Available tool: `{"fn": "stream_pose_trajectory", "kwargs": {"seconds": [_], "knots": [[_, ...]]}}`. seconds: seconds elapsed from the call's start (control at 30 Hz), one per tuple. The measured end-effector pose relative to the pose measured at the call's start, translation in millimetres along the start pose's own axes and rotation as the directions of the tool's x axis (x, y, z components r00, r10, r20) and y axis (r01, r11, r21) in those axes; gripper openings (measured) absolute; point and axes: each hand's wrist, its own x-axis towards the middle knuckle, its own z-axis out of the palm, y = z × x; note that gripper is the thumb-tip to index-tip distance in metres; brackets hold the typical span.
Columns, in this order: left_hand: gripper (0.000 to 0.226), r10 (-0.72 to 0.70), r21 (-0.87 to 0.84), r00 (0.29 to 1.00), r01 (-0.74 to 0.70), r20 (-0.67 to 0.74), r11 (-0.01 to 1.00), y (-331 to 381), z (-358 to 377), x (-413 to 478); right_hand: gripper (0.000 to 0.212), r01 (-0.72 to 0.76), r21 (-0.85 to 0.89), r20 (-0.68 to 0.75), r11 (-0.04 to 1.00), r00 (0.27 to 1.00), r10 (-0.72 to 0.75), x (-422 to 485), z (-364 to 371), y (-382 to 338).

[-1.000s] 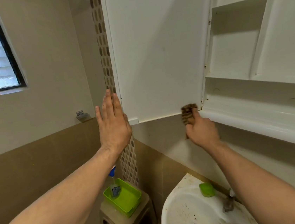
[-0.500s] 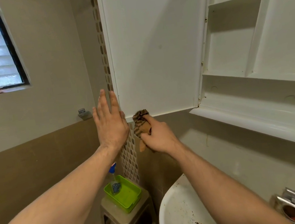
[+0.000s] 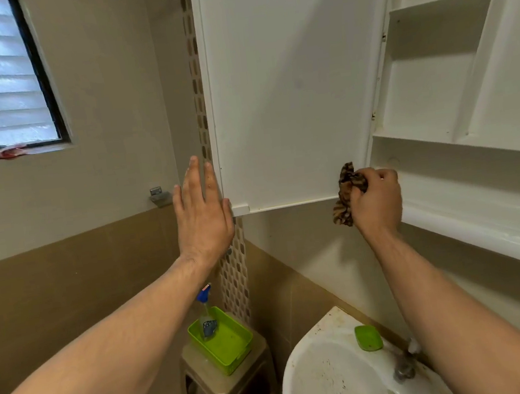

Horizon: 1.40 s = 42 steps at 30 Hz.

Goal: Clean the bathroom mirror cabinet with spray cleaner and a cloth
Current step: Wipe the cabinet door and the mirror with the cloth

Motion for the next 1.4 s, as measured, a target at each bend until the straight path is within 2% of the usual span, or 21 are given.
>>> {"fn": "stream_pose_trajectory", "kwargs": {"seconds": [0.13, 0.2, 0.23, 0.3, 0.37, 0.4, 0.43, 0.47, 0.53, 0.6, 0.63, 0.73, 0.8, 0.87, 0.93, 1.1, 1.23, 1.4], "knots": [[0.075, 0.001, -0.064, 1.0, -0.002, -0.007, 0.998, 0.9, 3.0, 4.1, 0.035, -0.074, -0.064, -0.088, 0.995, 0.994, 0.068, -31.4, 43.1, -24.1], [0.074, 0.015, -0.105, 1.0, -0.016, -0.019, 0.994, 1.0, 5.2, 7.4, 0.036, -0.063, 0.042, -0.089, 0.997, 0.994, 0.067, -61.2, 64.2, -41.7], [0.073, 0.022, -0.13, 0.999, -0.025, -0.026, 0.991, 0.6, 5.6, 8.1, 0.037, -0.019, 0.128, -0.043, 0.992, 0.999, 0.025, -78.2, 74.1, -49.4], [0.074, 0.035, -0.184, 0.999, -0.039, -0.023, 0.982, 2.0, 8.2, 9.9, 0.042, 0.145, 0.254, 0.14, 0.956, 0.973, -0.185, -105.9, 93.6, -57.1], [0.075, 0.049, -0.232, 0.999, -0.053, -0.021, 0.971, 3.2, 10.3, 8.9, 0.048, 0.336, 0.23, 0.348, 0.913, 0.848, -0.399, -122.6, 108.3, -57.3], [0.076, 0.058, -0.25, 0.998, -0.064, -0.032, 0.966, 3.4, 11.5, 8.1, 0.05, 0.377, 0.224, 0.431, 0.899, 0.789, -0.438, -125.8, 113.0, -53.0], [0.077, 0.072, -0.258, 0.996, -0.081, -0.043, 0.963, 0.9, 12.6, 7.2, 0.049, 0.36, 0.23, 0.481, 0.904, 0.766, -0.427, -127.8, 114.8, -48.3], [0.077, 0.091, -0.262, 0.994, -0.103, -0.058, 0.96, -1.5, 14.3, 7.0, 0.048, 0.312, 0.234, 0.481, 0.921, 0.786, -0.389, -128.0, 113.5, -41.5], [0.077, 0.113, -0.255, 0.99, -0.132, -0.089, 0.958, -9.4, 17.7, 9.0, 0.043, 0.209, 0.243, 0.387, 0.947, 0.875, -0.292, -122.2, 102.3, -25.0], [0.077, 0.119, -0.244, 0.989, -0.137, -0.09, 0.96, -17.7, 21.1, 13.6, 0.037, 0.123, 0.258, 0.181, 0.958, 0.968, -0.173, -106.4, 80.6, -7.7], [0.077, 0.117, -0.238, 0.99, -0.133, -0.081, 0.962, -22.4, 23.7, 14.7, 0.036, 0.106, 0.265, 0.06, 0.958, 0.99, -0.126, -94.7, 68.6, -0.7], [0.075, 0.112, -0.254, 0.992, -0.124, -0.062, 0.959, -25.2, 31.3, 17.9, 0.033, 0.074, 0.346, -0.264, 0.935, 0.964, 0.021, -51.5, 31.1, 10.4], [0.074, 0.096, -0.27, 0.993, -0.11, -0.065, 0.957, -22.3, 35.5, 18.2, 0.033, 0.038, 0.362, -0.338, 0.931, 0.937, 0.093, -24.5, 19.0, 12.5], [0.072, 0.084, -0.289, 0.994, -0.1, -0.065, 0.952, -21.2, 37.7, 17.8, 0.035, 0.024, 0.27, -0.296, 0.963, 0.953, 0.059, -11.5, 23.3, 7.1], [0.071, 0.089, -0.301, 0.994, -0.103, -0.061, 0.948, -23.0, 38.7, 18.0, 0.038, 0.073, 0.178, -0.235, 0.981, 0.972, -0.03, -16.0, 40.0, -4.5], [0.071, 0.095, -0.317, 0.992, -0.115, -0.08, 0.941, -25.0, 43.2, 22.2, 0.039, 0.217, 0.192, -0.232, 0.957, 0.958, -0.171, -53.9, 80.4, -52.5], [0.066, 0.063, -0.385, 0.994, -0.091, -0.085, 0.919, -18.1, 45.0, 21.5, 0.043, 0.367, 0.321, -0.063, 0.873, 0.928, -0.367, -92.5, 95.1, -106.1], [0.067, 0.087, -0.348, 0.993, -0.108, -0.075, 0.931, -20.4, 38.7, 18.2, 0.048, 0.268, 0.631, -0.002, 0.728, 0.939, -0.344, -95.0, 66.1, -92.9]]}}
